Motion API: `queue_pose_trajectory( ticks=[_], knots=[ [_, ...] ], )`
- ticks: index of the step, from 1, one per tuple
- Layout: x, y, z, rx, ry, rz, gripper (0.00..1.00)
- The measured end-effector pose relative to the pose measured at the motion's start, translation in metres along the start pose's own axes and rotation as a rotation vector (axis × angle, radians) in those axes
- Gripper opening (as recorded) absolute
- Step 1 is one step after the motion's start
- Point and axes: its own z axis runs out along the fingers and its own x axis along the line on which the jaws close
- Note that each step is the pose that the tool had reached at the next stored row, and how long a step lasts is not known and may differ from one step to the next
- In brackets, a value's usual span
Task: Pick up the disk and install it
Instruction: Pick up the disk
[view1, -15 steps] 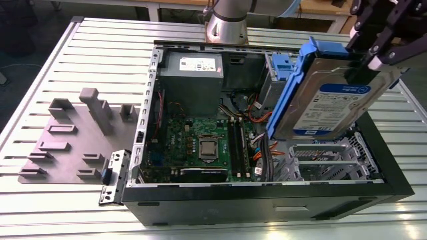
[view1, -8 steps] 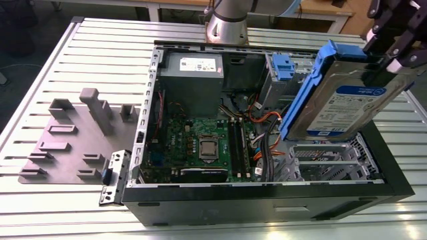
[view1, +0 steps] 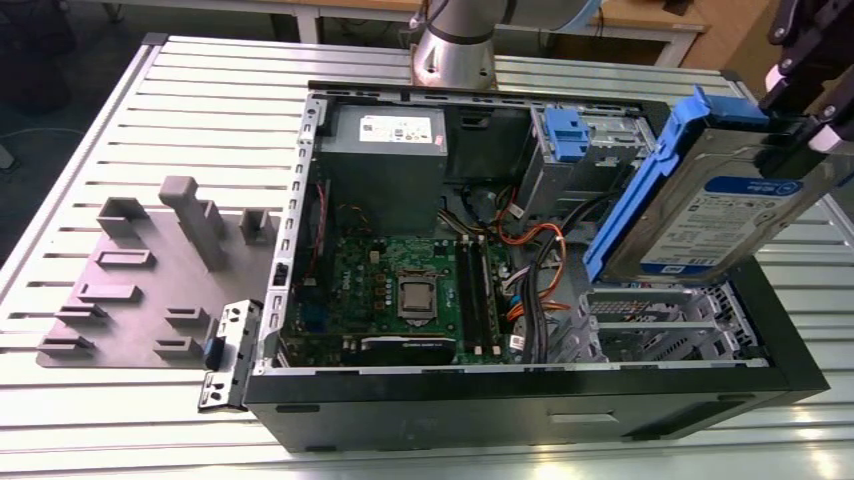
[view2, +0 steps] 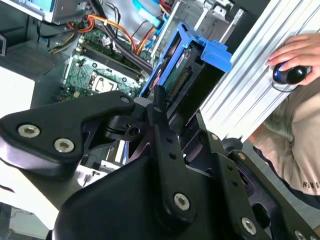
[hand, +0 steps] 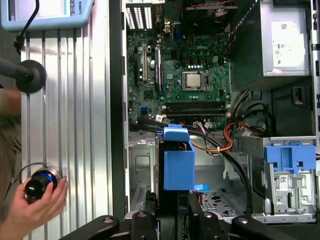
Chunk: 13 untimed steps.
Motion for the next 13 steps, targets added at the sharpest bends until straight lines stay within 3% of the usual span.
queue_pose_trajectory(
  ticks=[13],
  knots=[
    [-0.0006,-0.0131,0.01,0.0,0.0001,0.0,0.35]
  ],
)
